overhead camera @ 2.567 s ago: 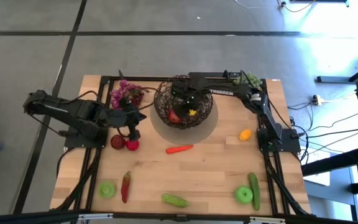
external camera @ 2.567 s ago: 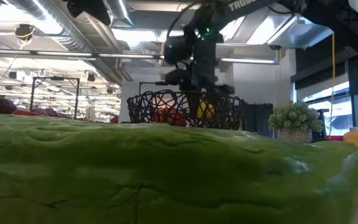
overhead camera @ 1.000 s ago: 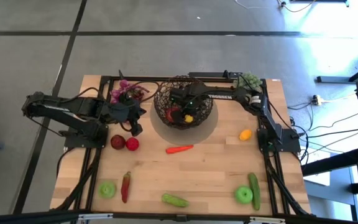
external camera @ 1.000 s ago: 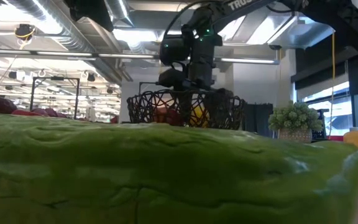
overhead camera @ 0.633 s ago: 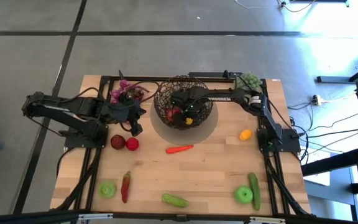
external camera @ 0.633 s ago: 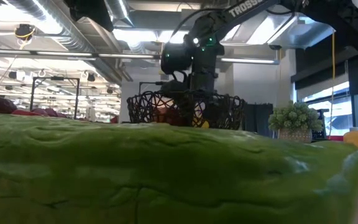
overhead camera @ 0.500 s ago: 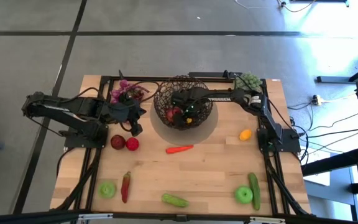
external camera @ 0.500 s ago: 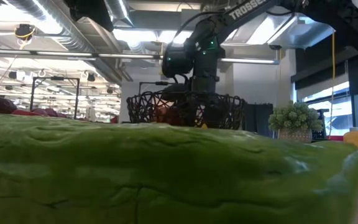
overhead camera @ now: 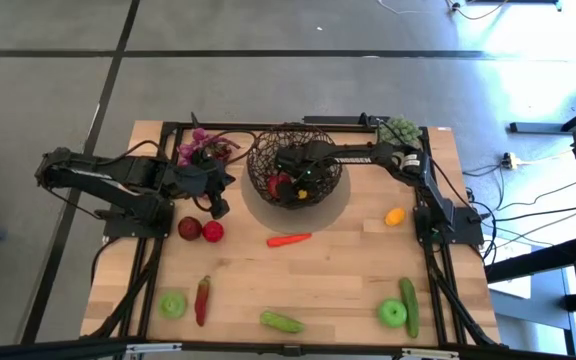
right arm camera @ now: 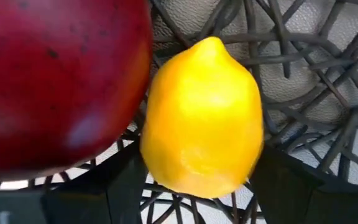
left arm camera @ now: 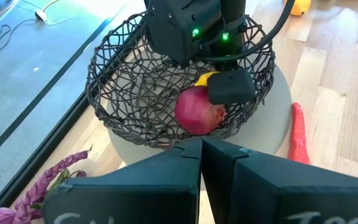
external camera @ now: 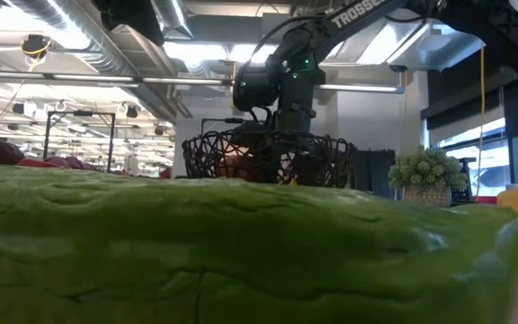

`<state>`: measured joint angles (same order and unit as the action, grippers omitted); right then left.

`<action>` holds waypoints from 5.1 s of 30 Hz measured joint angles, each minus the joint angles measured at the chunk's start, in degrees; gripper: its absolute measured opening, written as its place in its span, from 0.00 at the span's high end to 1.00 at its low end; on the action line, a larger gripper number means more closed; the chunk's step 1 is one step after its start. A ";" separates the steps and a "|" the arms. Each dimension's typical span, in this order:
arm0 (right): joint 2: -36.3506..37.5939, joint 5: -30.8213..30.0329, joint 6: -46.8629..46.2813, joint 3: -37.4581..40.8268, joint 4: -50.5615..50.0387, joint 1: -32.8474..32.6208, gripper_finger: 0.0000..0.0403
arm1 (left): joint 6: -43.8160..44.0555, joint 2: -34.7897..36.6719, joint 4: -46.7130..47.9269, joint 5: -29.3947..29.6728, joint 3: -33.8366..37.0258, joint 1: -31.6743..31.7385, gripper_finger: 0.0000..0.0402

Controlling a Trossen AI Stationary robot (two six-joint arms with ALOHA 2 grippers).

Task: Build produce basket
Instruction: Put the bottom lemon into the wire basket, then put the carrot into the wire basket

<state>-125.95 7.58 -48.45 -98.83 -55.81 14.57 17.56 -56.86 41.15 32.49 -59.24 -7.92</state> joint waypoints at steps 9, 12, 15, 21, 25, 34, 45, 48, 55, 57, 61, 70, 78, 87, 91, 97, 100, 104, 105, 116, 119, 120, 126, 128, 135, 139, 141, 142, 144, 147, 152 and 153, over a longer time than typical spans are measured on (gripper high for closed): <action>0.07 -0.44 -2.10 0.00 0.02 -0.64 0.37 | 0.02 0.00 0.02 0.00 -0.01 0.02 1.00; 0.09 -0.90 -4.00 -0.13 0.04 -0.95 0.37 | 0.28 0.00 0.62 0.00 -0.01 0.02 1.00; 0.20 -2.62 -4.02 -1.77 -1.40 -1.31 0.37 | 0.41 0.00 1.22 0.00 -0.01 0.04 1.00; 0.28 -4.08 -3.85 -5.57 -3.93 -1.46 0.37 | 1.88 0.00 2.95 0.00 -0.01 0.04 1.00; 0.24 -4.05 -4.08 -7.23 -6.78 -1.51 0.37 | 3.08 0.00 3.66 0.00 -0.01 0.04 1.00; 0.22 -3.61 -5.33 -9.33 -13.90 -2.07 0.37 | 3.30 0.00 3.96 0.00 -0.01 0.04 1.00; 0.20 -15.63 -2.18 -24.04 -20.74 -9.61 0.37 | 12.96 0.00 11.06 -0.02 -0.01 0.04 1.00; 0.20 -16.23 0.42 -29.38 -20.86 -12.20 0.37 | 17.39 0.00 15.21 -0.17 -0.01 0.04 1.00; 0.77 -14.15 10.37 -35.83 -18.36 -17.25 0.37 | 22.57 0.00 20.60 -9.24 -0.01 -0.24 1.00; 1.12 -11.34 13.17 -35.74 -18.58 -18.61 0.37 | 22.37 -0.01 21.03 -11.46 -0.01 -0.87 1.00; 1.36 -6.77 18.99 -35.71 -18.58 -21.79 0.37 | 19.52 0.00 21.29 -13.90 -0.01 -3.27 1.00; 1.25 -6.21 24.97 -35.46 -18.20 -29.26 0.37 | 19.42 -0.02 21.40 -14.19 -0.01 -9.29 1.00; 0.37 -9.55 27.76 -24.39 -11.24 -32.20 0.37 | 20.42 0.00 21.17 -13.99 -0.01 -13.07 1.00; 0.37 -16.83 28.54 -8.19 0.78 -31.58 0.37 | 22.80 -0.02 21.14 -13.53 -0.01 -14.95 1.00; 0.42 -17.03 31.04 -2.65 7.63 -30.28 0.37 | 22.82 -0.02 21.10 -13.43 -0.01 -14.94 1.00; 0.42 -17.17 31.17 2.21 11.24 -27.70 0.37 | 23.02 -0.02 21.09 -11.98 -0.01 -14.93 1.00; 0.42 -17.09 33.18 3.86 12.68 -26.74 0.37 | 23.27 -0.02 21.11 -11.05 -0.01 -14.93 1.00; 0.42 -16.91 35.49 5.90 13.88 -25.68 0.37 | 24.11 -0.02 21.11 -10.57 -0.01 -14.91 1.00; 0.42 -16.84 35.35 6.47 14.28 -25.37 0.37 | 24.12 -0.02 21.11 -10.56 -0.01 -14.86 1.00; 0.92 -8.37 36.74 9.68 18.36 -23.96 0.44 | 24.33 -0.02 21.11 -10.48 -0.01 -14.86 1.00; 0.90 -7.76 36.77 9.73 18.57 -24.15 0.52 | 24.33 -0.02 21.11 -10.47 -0.01 -14.86 1.00; 0.89 -7.49 36.78 9.75 18.60 -24.15 0.55 | 24.33 -0.02 21.11 -10.47 -0.01 -14.86 1.00; 0.74 -6.76 36.68 9.77 18.68 -24.15 0.77 | 24.33 -0.02 21.14 -10.47 -0.01 -14.86 1.00; 0.73 -6.55 36.72 9.79 18.96 -24.15 0.85 | 24.33 -0.02 21.14 -10.45 -0.01 -14.86 1.00; 0.34 -4.10 36.79 7.57 18.31 -24.27 0.93 | 24.33 -0.02 21.14 -10.46 -0.01 -14.86 1.00; 0.00 -1.24 36.59 5.25 18.47 -24.76 0.93 | 24.33 -0.02 21.16 -10.47 -0.01 -14.86 1.00; 0.00 0.63 36.49 3.91 18.57 -24.87 0.93 | 24.33 -0.02 21.16 -10.47 -0.01 -14.86 1.00; 0.00 0.90 35.98 3.21 18.54 -24.95 0.93 | 24.33 -0.02 21.16 -10.47 -0.01 -14.86 1.00; 0.00 0.83 34.84 1.80 17.73 -25.11 0.93 | 24.33 -0.02 21.16 -10.47 -0.01 -14.86 1.00; 0.01 0.46 32.92 -1.26 15.24 -25.63 0.93 | 24.33 -0.02 21.16 -10.47 -0.01 -14.86 1.00; 0.10 0.13 28.71 -7.87 8.94 -25.74 0.93 | 24.33 -0.02 21.16 -10.47 -0.01 -14.86 1.00; 0.15 -0.14 27.89 -9.41 7.57 -25.70 0.93 | 24.33 -0.02 21.16 -10.47 -0.01 -14.86 1.00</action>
<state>-125.80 7.43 -20.56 -108.23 -48.23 -11.14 41.89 -56.88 62.30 22.02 -59.24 -22.79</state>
